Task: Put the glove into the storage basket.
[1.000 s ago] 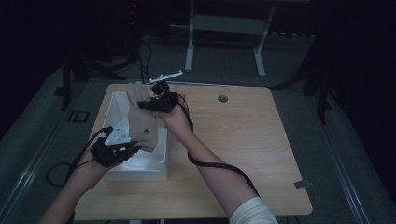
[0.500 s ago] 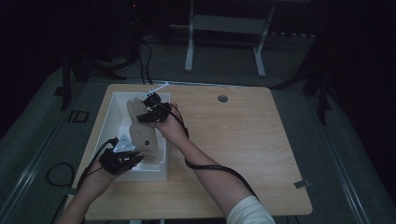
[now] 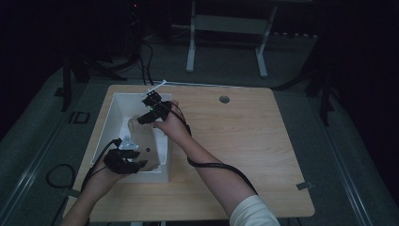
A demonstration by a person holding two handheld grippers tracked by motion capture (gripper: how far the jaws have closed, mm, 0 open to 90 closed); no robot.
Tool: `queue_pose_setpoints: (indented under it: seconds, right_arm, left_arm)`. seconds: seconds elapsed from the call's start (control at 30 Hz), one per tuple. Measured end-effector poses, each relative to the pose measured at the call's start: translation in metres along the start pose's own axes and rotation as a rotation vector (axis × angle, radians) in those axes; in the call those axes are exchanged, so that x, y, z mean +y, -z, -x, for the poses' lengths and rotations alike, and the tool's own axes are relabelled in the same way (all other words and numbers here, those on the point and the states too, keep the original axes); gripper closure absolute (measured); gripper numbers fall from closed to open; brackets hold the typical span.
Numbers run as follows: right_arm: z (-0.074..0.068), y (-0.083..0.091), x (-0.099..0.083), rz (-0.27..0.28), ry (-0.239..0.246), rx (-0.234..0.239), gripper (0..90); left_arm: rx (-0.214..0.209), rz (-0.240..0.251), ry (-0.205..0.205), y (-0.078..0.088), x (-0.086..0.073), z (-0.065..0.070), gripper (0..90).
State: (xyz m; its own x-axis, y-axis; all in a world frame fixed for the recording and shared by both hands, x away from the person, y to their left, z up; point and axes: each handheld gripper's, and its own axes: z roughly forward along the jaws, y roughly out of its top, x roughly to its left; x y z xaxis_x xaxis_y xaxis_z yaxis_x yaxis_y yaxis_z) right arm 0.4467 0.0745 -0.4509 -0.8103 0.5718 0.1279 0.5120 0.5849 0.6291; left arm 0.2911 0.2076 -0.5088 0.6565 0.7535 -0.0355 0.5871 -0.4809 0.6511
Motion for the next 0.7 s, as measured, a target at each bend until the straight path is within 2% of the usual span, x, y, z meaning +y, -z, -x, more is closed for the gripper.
queue_pose_setpoints:
  seconds: [0.07,0.17,0.23,0.3,0.43,0.5,0.6,0.7]
  right_arm:
    - [0.001,0.004,0.0,0.014,0.006,0.002,29.8]
    - [0.002,0.012,-0.002,0.035,0.014,0.057,21.6]
    - [0.002,0.017,-0.003,0.047,0.023,0.082,20.2]
    - [0.003,0.023,-0.005,0.051,0.031,0.092,17.9]
    - [0.003,0.036,-0.009,0.077,0.054,0.099,17.5]
    - [0.004,0.045,-0.012,0.092,0.061,0.109,17.5]
    - [0.005,0.059,-0.017,0.108,0.074,0.116,17.4]
    - [0.005,0.074,-0.023,0.119,0.088,0.127,17.3]
  left_arm:
    - [0.011,0.026,0.027,0.003,0.002,-0.001,43.5]
    - [0.023,0.074,0.072,0.008,0.004,0.001,30.3]
    - [0.033,0.098,0.097,0.01,0.006,0.002,21.5]
    - [0.049,0.112,0.099,0.012,0.009,0.004,13.0]
    - [0.026,0.201,0.143,0.021,0.015,0.006,2.9]
    - [-0.005,0.246,0.158,0.026,0.019,0.008,2.6]
    - [-0.031,0.293,0.169,0.033,0.025,0.012,2.6]
    - [-0.026,0.32,0.152,0.039,0.033,0.018,2.6]
